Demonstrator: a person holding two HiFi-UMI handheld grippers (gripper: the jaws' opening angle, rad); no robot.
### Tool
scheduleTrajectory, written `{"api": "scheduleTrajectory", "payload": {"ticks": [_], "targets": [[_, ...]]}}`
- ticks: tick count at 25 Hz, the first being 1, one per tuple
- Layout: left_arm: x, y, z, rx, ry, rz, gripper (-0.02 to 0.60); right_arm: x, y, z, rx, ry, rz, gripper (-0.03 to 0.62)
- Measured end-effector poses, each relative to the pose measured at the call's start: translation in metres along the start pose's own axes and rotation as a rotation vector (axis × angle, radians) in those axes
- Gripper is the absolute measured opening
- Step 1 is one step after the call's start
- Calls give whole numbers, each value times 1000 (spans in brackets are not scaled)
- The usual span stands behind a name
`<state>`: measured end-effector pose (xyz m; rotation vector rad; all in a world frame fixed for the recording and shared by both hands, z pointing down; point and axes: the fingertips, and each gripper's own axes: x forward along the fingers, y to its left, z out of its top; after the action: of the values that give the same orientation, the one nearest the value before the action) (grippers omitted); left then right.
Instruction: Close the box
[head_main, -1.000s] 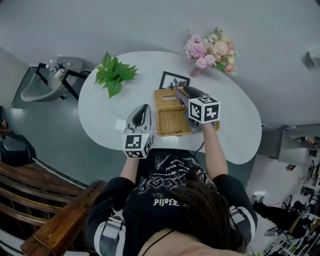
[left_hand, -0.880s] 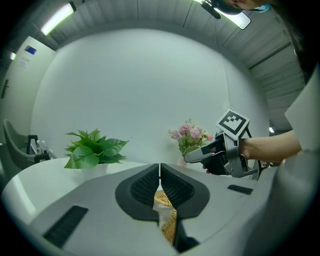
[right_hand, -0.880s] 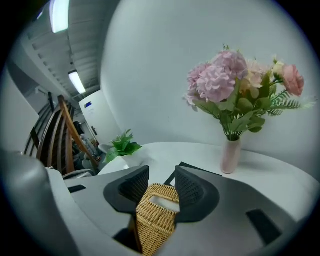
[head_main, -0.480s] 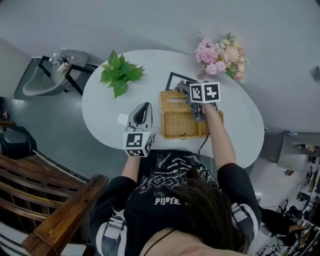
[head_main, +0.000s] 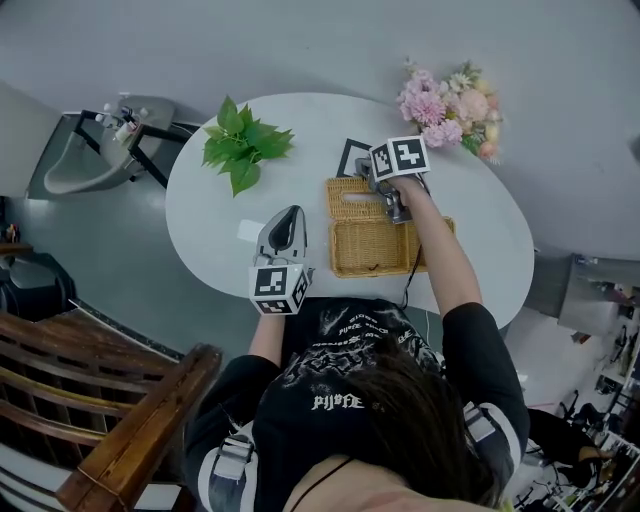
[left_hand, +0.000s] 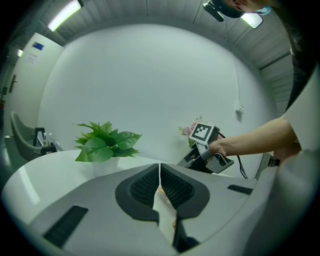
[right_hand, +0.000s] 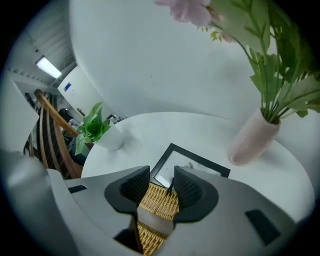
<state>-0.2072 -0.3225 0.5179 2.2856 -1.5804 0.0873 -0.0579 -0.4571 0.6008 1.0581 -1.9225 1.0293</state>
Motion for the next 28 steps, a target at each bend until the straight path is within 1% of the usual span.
{"api": "scheduleTrajectory", "payload": {"ticks": [3, 10, 14, 20, 23, 26, 28], "targets": [[-1, 8, -1, -16, -3, 11, 28, 12, -6, -3, 18, 64, -5, 175], [-6, 26, -10, -45, 10, 38, 28, 36, -14, -11, 18, 161, -50, 164], [-5, 37, -7, -53, -1, 50, 28, 46, -13, -15, 3, 207, -51, 161], [-4, 45, -11, -73, 4, 53, 28, 56, -17, -22, 2, 261, -85, 159], [-2, 47, -12, -75, 3, 56, 28, 59, -22, -25, 11, 277, -109, 142], [-2, 50, -11, -76, 1, 55, 28, 59, -26, -27, 9, 289, -134, 80], [-2, 51, -11, -75, 1, 60, 28, 58, -26, -27, 5, 297, -134, 63]]}}
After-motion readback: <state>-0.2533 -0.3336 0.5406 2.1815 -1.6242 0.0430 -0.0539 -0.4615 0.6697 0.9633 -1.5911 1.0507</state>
